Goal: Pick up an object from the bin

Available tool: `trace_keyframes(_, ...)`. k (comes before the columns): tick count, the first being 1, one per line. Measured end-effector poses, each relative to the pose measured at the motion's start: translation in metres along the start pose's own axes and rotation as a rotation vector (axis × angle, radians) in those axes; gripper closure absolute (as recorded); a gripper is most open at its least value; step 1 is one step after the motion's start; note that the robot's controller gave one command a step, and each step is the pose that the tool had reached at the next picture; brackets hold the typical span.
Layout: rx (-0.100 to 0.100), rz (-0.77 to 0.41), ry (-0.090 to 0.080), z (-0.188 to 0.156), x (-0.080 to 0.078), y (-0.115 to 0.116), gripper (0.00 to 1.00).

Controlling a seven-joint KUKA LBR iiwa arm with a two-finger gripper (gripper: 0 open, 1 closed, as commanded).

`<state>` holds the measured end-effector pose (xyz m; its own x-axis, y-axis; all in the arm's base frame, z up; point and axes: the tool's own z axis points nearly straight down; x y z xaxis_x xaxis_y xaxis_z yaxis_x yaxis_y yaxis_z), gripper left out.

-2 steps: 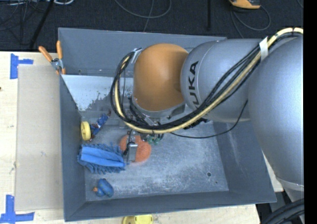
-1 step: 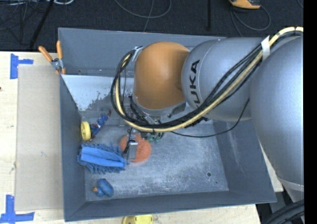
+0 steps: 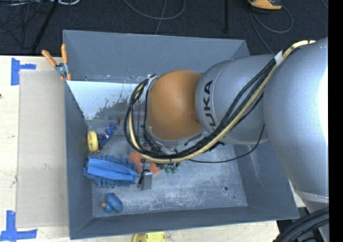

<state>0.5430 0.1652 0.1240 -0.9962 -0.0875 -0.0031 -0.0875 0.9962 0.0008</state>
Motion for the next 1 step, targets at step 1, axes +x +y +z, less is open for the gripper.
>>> trace_keyframes(1, -0.002, 0.011, -0.001, 0.0521, 0.0045, -0.0134, 1.0)
